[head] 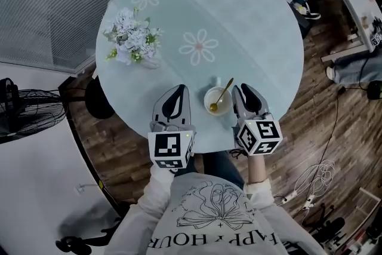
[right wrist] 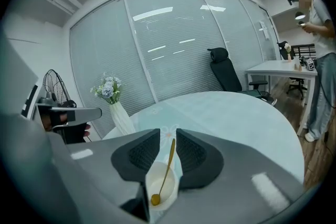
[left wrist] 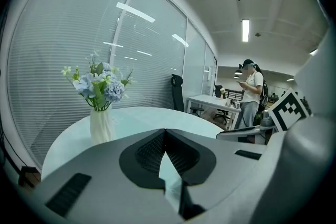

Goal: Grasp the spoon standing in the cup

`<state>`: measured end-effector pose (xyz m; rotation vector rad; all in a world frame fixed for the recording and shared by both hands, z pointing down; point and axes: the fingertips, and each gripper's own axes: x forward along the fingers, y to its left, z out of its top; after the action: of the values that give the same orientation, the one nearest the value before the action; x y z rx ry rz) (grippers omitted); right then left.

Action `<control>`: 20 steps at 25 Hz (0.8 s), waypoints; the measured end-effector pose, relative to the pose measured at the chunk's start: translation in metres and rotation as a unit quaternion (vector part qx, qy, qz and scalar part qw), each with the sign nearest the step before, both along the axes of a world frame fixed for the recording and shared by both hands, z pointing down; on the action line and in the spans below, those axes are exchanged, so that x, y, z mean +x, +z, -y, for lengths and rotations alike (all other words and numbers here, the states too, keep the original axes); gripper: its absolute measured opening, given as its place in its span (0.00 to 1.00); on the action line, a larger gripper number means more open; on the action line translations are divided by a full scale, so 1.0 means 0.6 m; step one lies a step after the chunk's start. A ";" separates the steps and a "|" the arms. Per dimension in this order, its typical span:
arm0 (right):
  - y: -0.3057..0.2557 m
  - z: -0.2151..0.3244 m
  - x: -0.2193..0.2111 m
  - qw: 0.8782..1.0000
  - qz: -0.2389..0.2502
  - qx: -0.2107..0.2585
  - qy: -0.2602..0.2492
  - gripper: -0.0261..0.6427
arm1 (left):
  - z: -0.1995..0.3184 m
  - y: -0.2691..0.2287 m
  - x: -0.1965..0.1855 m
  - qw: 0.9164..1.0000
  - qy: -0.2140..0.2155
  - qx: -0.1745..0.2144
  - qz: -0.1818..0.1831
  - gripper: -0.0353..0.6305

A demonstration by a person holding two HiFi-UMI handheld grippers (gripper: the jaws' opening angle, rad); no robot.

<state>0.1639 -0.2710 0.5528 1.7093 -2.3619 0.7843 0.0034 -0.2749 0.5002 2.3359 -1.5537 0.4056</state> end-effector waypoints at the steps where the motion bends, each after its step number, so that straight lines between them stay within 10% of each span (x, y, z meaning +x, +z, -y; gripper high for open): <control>1: 0.005 0.002 -0.002 1.000 0.000 -0.003 -0.002 0.19 | 0.001 0.004 0.000 1.000 0.000 -0.002 0.000 0.06; 20: 0.087 0.022 -0.014 0.998 0.006 -0.046 -0.039 0.19 | 0.002 0.059 0.018 0.999 -0.003 -0.035 0.008 0.06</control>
<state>0.1553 -0.2840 0.6051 1.5718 -2.3451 0.8782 0.0144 -0.2764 0.5357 2.2794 -1.5293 0.4705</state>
